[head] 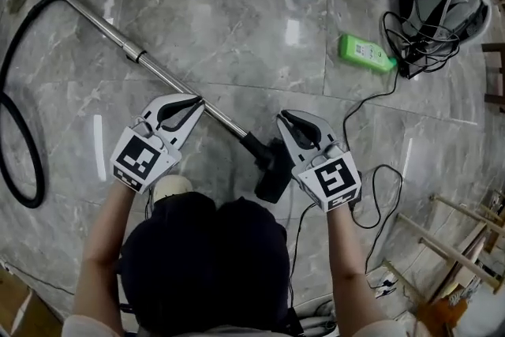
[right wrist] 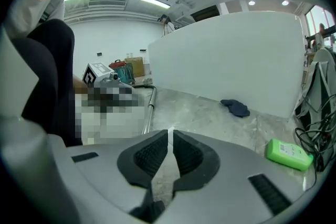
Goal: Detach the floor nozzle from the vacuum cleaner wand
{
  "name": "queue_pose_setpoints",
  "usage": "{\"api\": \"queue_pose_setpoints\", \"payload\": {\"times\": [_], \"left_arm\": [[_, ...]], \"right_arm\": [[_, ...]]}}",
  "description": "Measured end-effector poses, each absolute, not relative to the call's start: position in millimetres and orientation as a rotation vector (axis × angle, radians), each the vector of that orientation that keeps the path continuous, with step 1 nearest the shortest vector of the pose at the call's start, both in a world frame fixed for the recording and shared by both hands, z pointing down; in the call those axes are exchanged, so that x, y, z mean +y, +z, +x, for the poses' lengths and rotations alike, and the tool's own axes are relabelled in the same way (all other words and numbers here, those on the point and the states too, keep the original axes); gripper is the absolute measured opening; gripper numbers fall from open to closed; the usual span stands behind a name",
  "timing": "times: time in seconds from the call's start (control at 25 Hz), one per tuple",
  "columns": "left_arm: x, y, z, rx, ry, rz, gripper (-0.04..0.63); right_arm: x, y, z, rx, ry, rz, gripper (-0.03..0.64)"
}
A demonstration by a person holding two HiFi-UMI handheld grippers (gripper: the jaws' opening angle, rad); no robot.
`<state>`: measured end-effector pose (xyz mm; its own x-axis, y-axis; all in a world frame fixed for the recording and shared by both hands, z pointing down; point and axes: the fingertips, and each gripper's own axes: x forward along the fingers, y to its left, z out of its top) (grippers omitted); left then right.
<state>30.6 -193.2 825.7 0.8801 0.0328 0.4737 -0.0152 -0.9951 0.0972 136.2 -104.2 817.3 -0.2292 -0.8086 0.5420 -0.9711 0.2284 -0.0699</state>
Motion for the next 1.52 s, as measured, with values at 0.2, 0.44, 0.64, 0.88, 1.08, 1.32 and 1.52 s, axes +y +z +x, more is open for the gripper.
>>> {"api": "queue_pose_setpoints", "payload": {"times": [0.2, 0.44, 0.64, 0.88, 1.08, 1.32, 1.52], "left_arm": [[-173.1, 858.2, 36.2, 0.226, 0.941, 2.995, 0.013], [-159.6, 892.1, 23.9, 0.417, 1.201, 3.007, 0.153], [-164.7, 922.3, 15.5, 0.614, 1.609, 3.098, 0.242], [-163.5, 947.9, 18.7, 0.876, 1.976, 3.138, 0.242], [-157.5, 963.6, 25.3, 1.025, 2.196, 3.208, 0.237], [-160.0, 967.8, 26.0, 1.043, 2.228, 3.308, 0.146], [-158.3, 956.4, 28.9, 1.071, 2.110, 3.364, 0.144]], "right_arm": [[-93.7, 851.0, 122.5, -2.098, 0.626, 1.564, 0.042], [-82.5, 876.1, 92.5, -2.121, 0.695, 1.421, 0.192], [-70.2, 902.7, 68.8, -1.979, 0.616, 1.230, 0.245], [-57.0, 928.8, 55.0, -1.843, 0.779, 1.183, 0.245], [-47.0, 951.3, 62.2, -1.642, 0.703, 1.120, 0.244], [-45.9, 961.4, 59.0, -1.600, 0.671, 1.081, 0.193], [-44.5, 950.8, 61.5, -1.639, 0.659, 1.126, 0.189]]}}
